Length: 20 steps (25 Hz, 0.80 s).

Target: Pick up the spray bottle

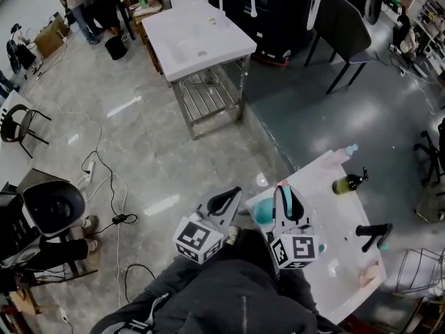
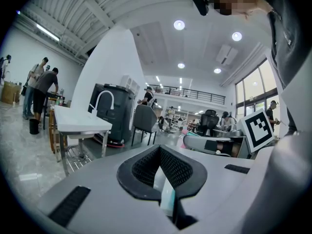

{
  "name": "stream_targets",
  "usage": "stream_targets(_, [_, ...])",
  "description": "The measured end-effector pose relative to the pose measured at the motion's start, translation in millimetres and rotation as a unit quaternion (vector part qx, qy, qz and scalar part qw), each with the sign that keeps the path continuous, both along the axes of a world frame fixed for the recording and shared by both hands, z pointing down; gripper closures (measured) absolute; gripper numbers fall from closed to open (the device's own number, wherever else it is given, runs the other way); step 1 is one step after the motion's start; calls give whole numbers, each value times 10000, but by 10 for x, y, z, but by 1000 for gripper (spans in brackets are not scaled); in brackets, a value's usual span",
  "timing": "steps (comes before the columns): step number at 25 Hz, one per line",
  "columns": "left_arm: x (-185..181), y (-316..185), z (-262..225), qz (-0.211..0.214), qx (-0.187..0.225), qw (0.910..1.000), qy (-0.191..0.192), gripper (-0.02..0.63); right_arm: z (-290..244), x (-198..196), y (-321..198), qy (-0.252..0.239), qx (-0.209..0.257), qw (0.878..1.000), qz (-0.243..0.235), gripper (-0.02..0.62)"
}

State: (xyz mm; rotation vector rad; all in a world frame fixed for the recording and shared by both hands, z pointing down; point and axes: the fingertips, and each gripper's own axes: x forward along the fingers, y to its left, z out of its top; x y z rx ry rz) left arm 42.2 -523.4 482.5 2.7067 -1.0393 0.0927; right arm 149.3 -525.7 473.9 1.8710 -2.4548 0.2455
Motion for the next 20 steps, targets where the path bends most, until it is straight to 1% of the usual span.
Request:
stream_targets(6, [96,74,-4,215,7,9998,26,600,-73,76,91,3,100,9998,168,532])
stream_targets(11, [239,146,-8,472,31,9989,45,600,-120,238,224,-64,155,9988,469,532])
stream_targets(15, [410,209,-27,715,70,9974,38,600,-136,439,369,-74,186,9969,763,534])
stream_targets(20, [727,375,-31,1079,80,9941,13,600,-161,765,608,-87,229,9932,1138,534])
